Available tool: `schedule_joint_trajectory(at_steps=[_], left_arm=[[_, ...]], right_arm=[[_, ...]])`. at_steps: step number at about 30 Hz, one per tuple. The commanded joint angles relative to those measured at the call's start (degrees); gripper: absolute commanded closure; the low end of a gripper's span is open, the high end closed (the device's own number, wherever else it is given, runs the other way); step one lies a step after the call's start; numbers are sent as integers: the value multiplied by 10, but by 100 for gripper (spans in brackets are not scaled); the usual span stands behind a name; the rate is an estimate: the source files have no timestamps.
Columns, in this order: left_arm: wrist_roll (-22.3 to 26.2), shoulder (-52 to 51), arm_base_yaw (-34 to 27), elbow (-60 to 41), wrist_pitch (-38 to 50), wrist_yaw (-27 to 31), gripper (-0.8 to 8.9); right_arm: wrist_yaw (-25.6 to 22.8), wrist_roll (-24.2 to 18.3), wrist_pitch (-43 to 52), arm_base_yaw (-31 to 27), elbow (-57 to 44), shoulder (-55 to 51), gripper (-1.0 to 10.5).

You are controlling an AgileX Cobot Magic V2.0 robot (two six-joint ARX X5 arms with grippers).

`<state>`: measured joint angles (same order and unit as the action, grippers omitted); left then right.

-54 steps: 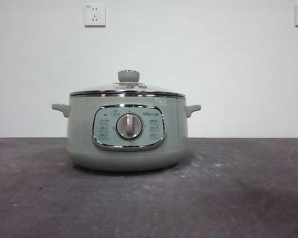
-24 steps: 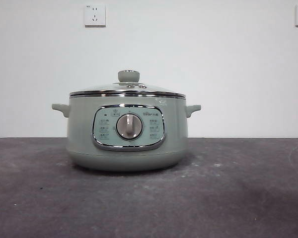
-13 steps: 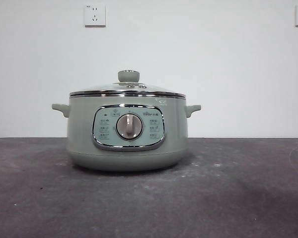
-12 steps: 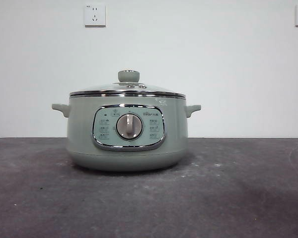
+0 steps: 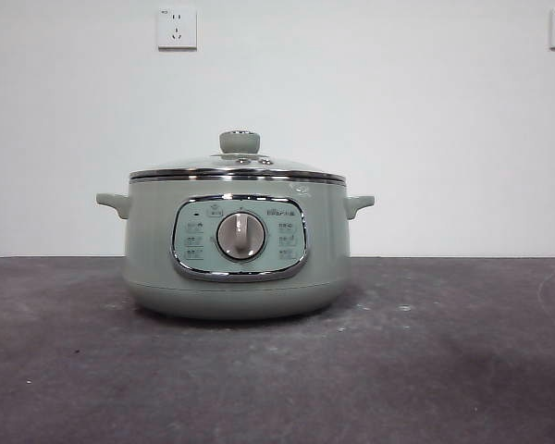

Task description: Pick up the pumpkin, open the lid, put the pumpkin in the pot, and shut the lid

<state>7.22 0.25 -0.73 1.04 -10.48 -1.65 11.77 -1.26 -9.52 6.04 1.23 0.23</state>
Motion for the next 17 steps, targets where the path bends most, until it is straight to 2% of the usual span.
schedule_joint_trajectory(at_steps=[1, 17], left_arm=[[-4, -1, -2, -9, 1, 1, 817], [-4, -1, -2, -9, 1, 1, 817]], right_arm=[[-2, 6, 1, 0, -8, -2, 946], [-2, 6, 1, 0, -8, -2, 946]])
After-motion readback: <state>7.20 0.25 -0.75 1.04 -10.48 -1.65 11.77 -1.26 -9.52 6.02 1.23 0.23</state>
